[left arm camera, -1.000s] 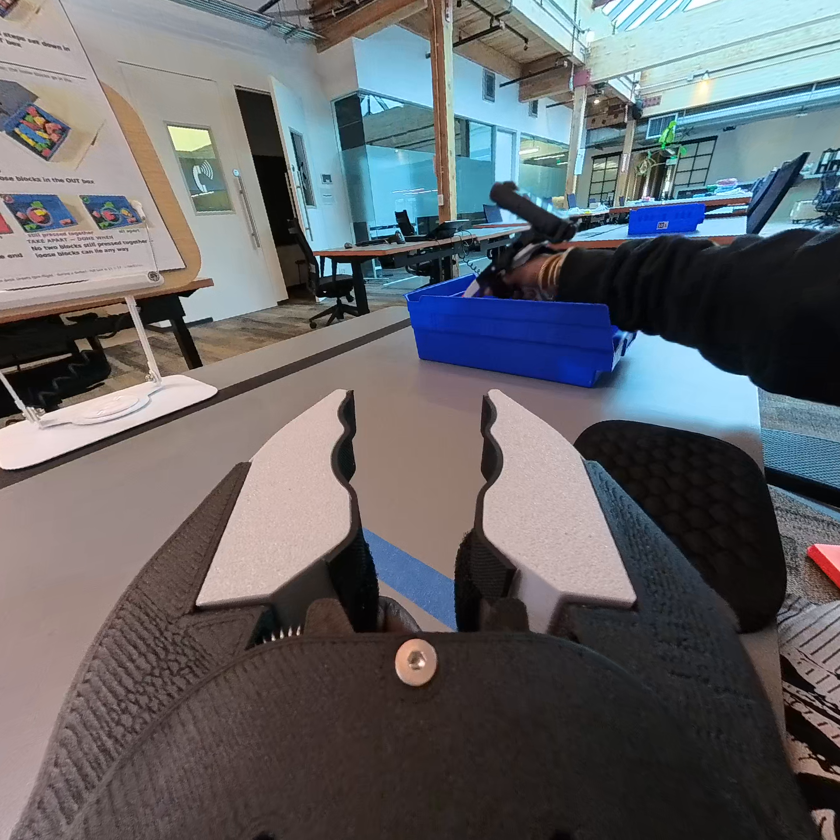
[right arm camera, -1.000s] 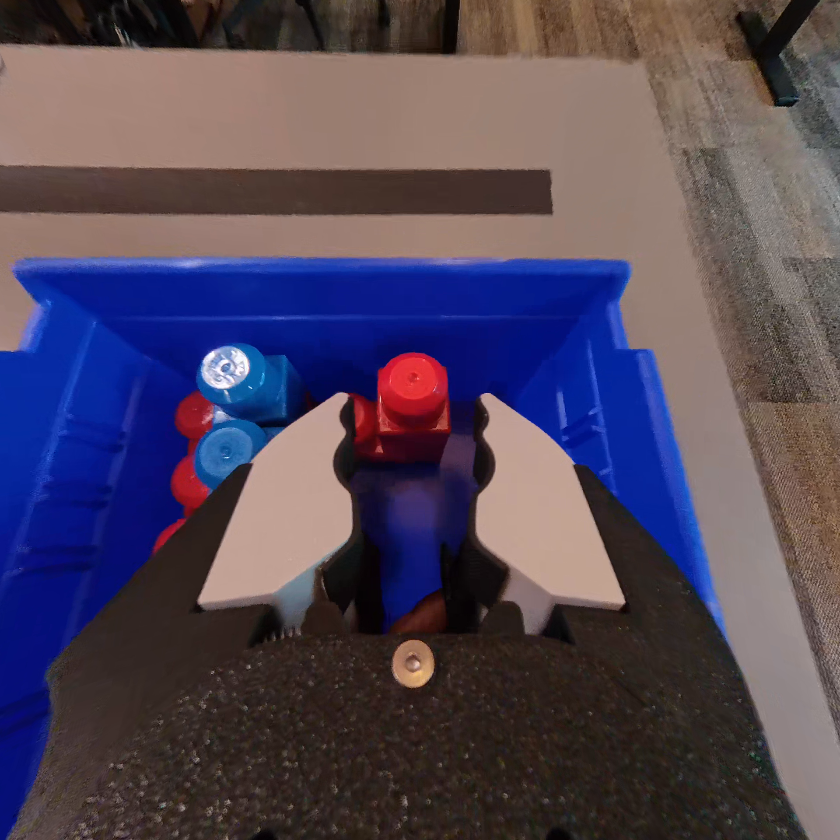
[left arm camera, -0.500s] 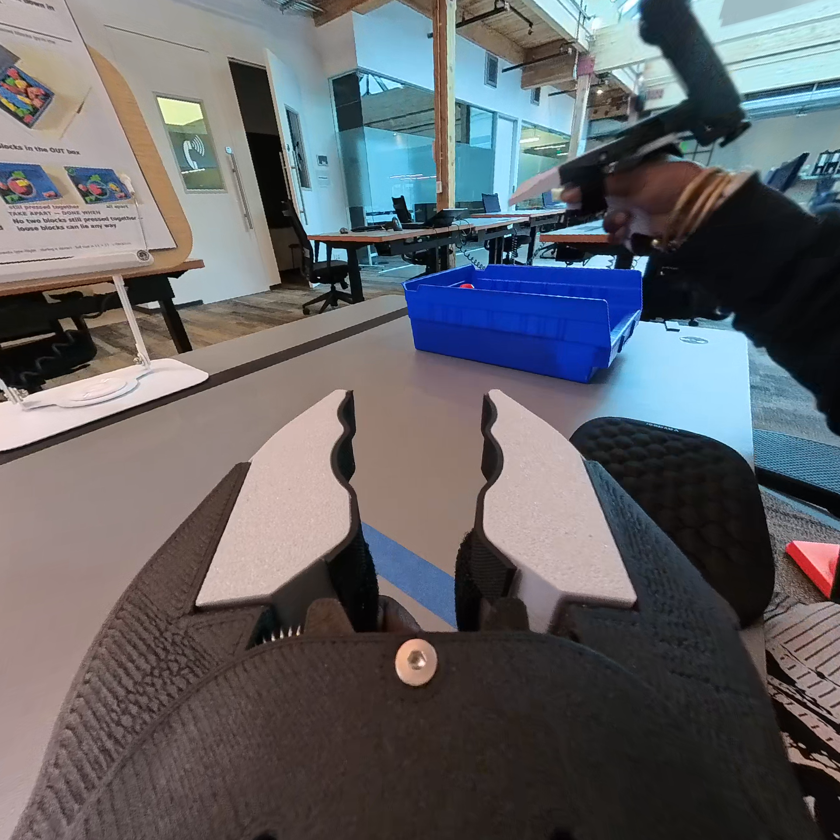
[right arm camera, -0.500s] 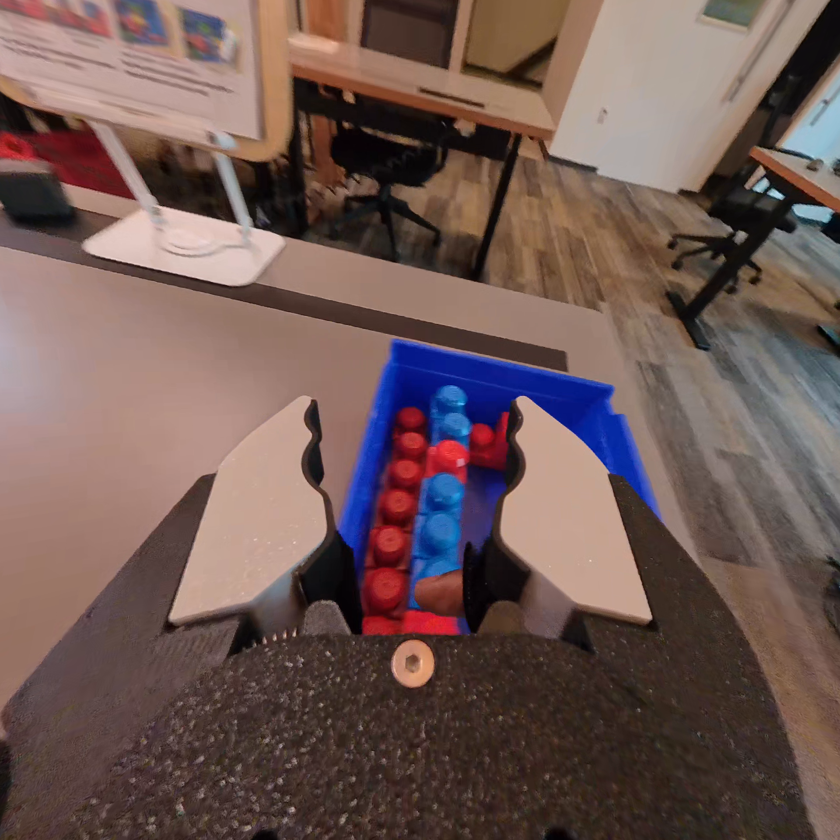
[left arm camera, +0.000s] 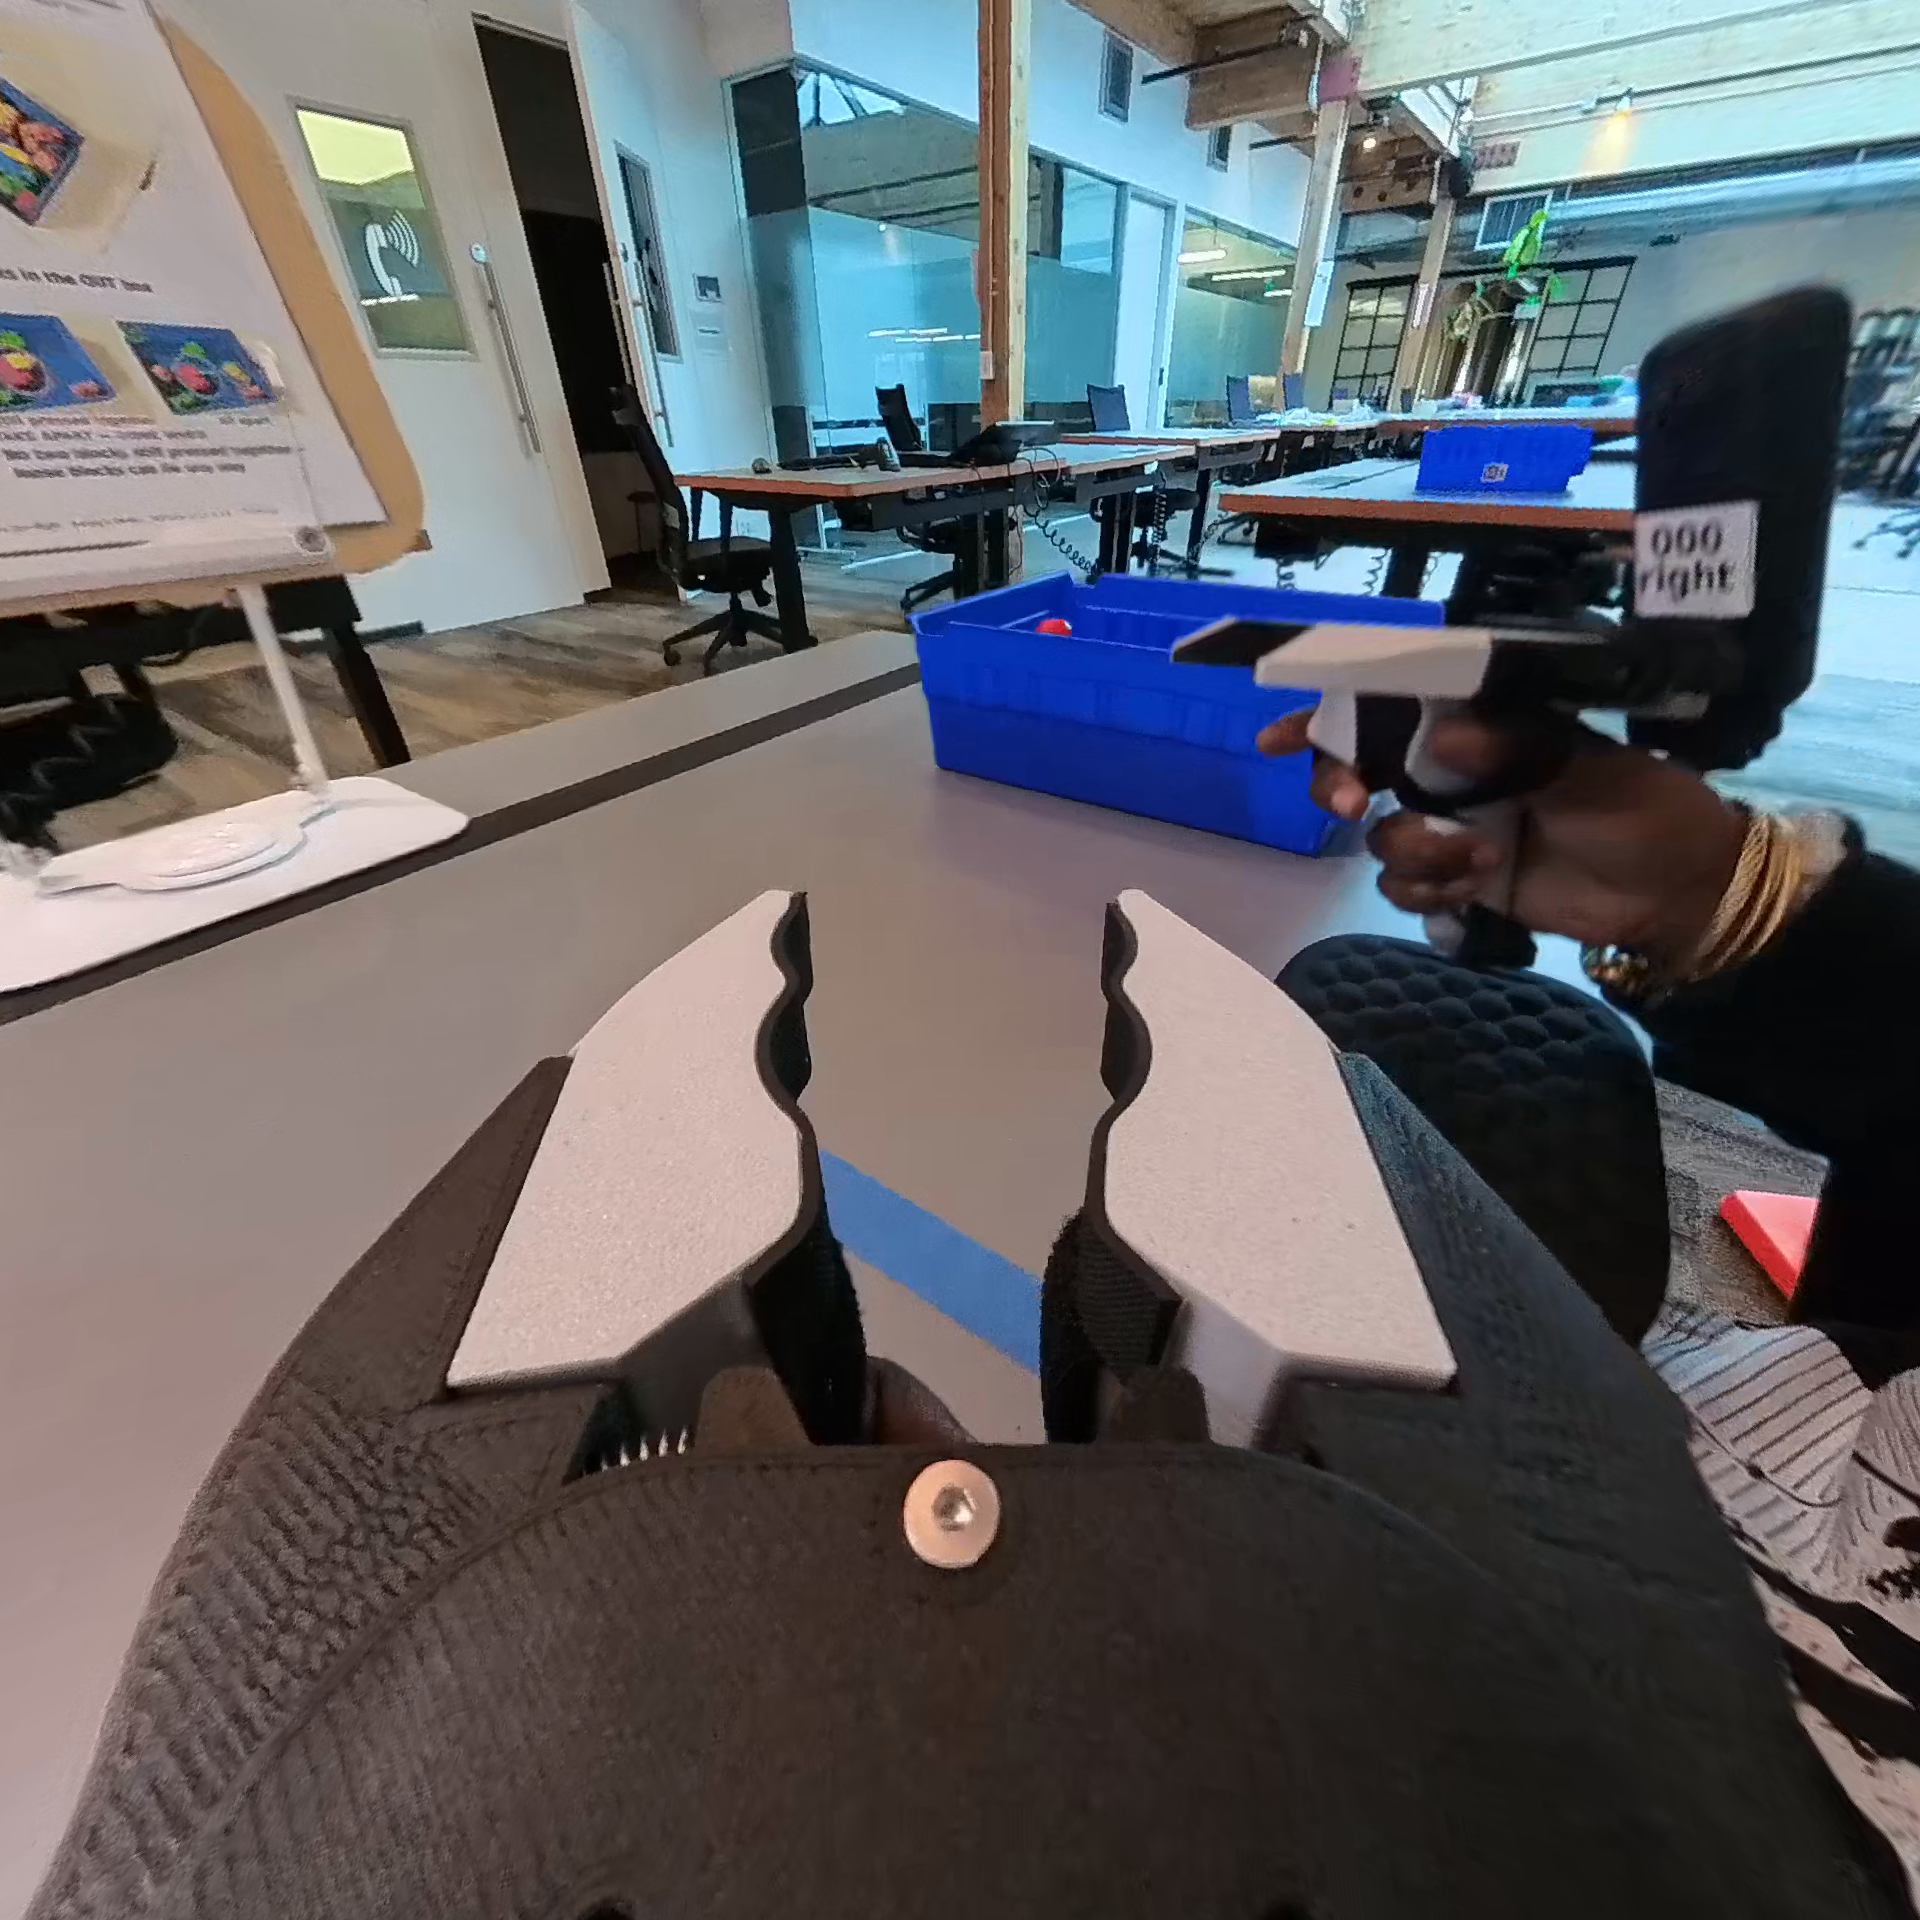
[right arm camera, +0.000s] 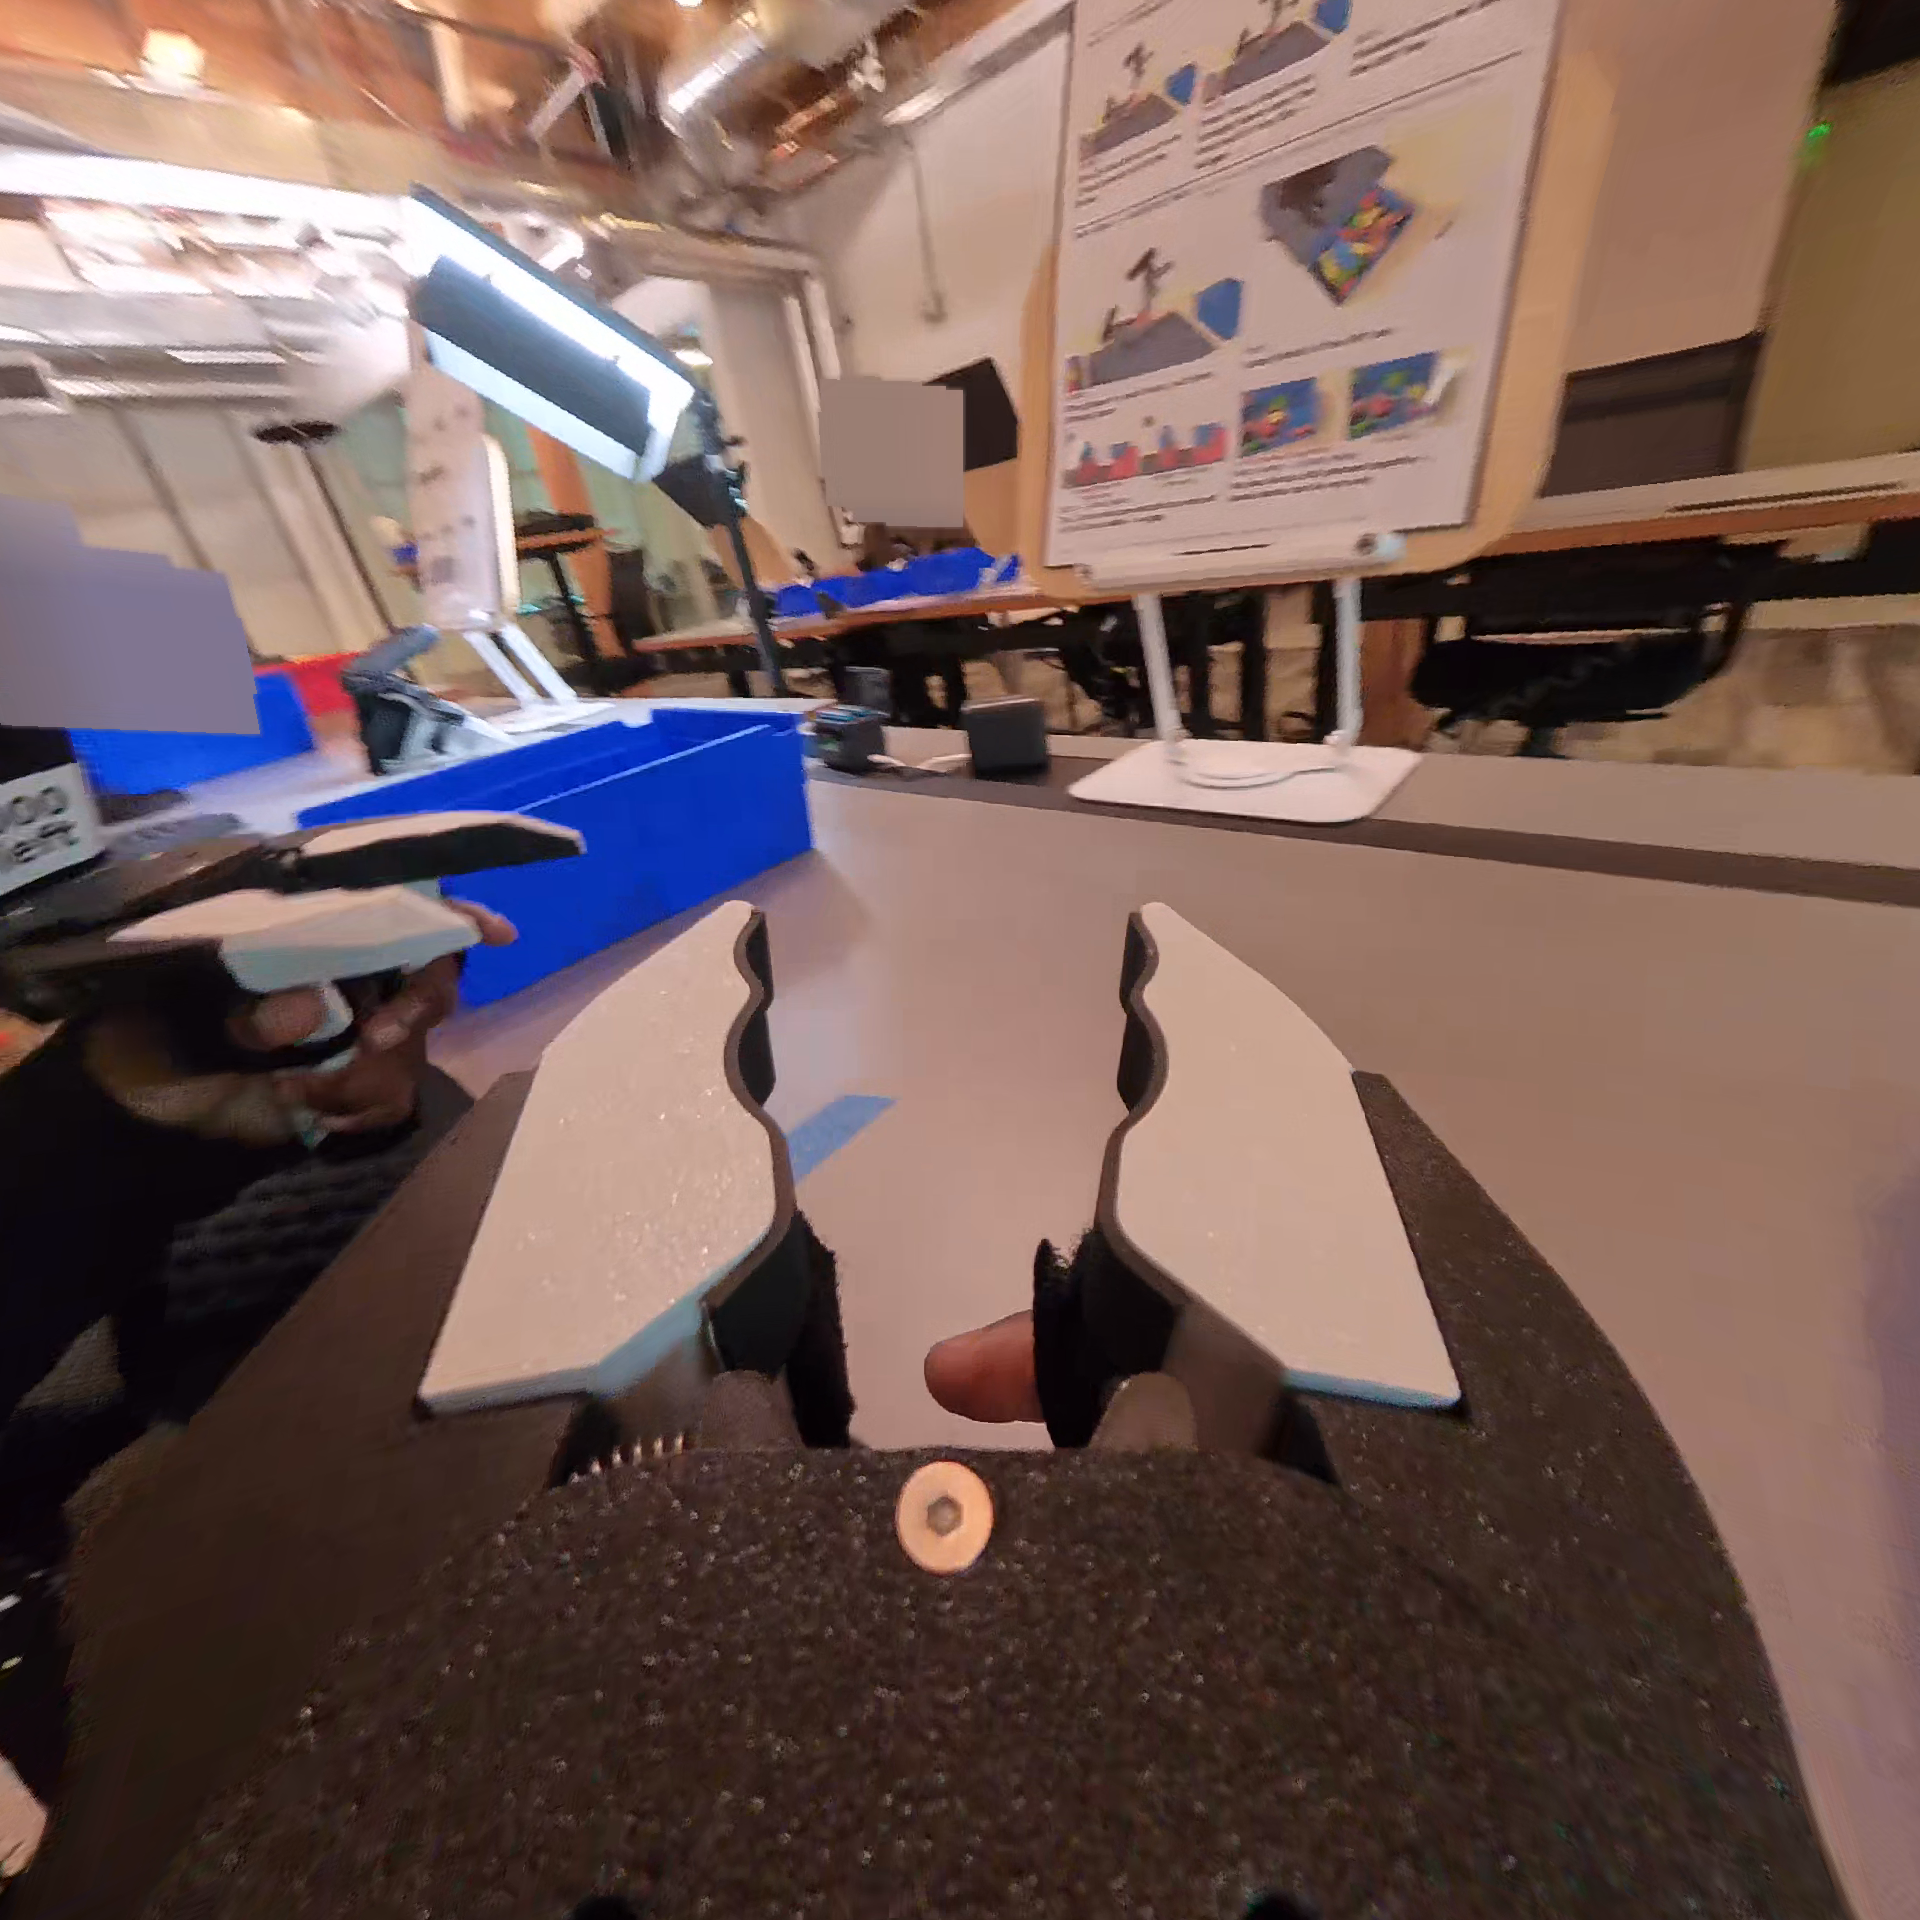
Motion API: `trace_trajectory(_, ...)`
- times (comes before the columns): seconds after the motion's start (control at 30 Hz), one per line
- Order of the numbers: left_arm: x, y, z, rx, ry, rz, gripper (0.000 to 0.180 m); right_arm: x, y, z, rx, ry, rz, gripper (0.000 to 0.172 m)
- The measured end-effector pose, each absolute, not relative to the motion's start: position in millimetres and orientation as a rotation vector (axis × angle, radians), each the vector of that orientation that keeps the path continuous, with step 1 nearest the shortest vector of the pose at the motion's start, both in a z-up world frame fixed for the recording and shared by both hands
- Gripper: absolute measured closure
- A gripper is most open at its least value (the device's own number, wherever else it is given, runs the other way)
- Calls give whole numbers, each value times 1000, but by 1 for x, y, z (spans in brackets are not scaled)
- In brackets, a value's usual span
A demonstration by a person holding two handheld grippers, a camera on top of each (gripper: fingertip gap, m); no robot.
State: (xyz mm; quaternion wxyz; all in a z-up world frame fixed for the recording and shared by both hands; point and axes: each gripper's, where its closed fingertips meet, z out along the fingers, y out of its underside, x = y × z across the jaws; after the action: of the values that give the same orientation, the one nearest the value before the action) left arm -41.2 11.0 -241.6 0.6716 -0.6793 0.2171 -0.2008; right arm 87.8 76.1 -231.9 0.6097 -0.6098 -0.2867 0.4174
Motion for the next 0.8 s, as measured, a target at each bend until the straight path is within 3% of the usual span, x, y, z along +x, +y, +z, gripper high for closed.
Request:
trace_trajectory(0.17, -105, 1, -211, -1614, 495, -344, 126, 76, 67, -248, -1348, -712, 1006, 111)
trace_trajectory(0.33, -259, 27, -200, -1867, 416, 44, 127, 75, 63, -247, -1314, -722, 1047, 113)
trace_trajectory(0.67, -456, 106, -314, -2428, 438, 507, 132, 80, 68, -246, -1324, -666, 1110, 115)
trace_trajectory(0.8, -463, 125, -335, -2468, 625, 552, 145, 81, 69, -247, -1332, -656, 1125, 116)
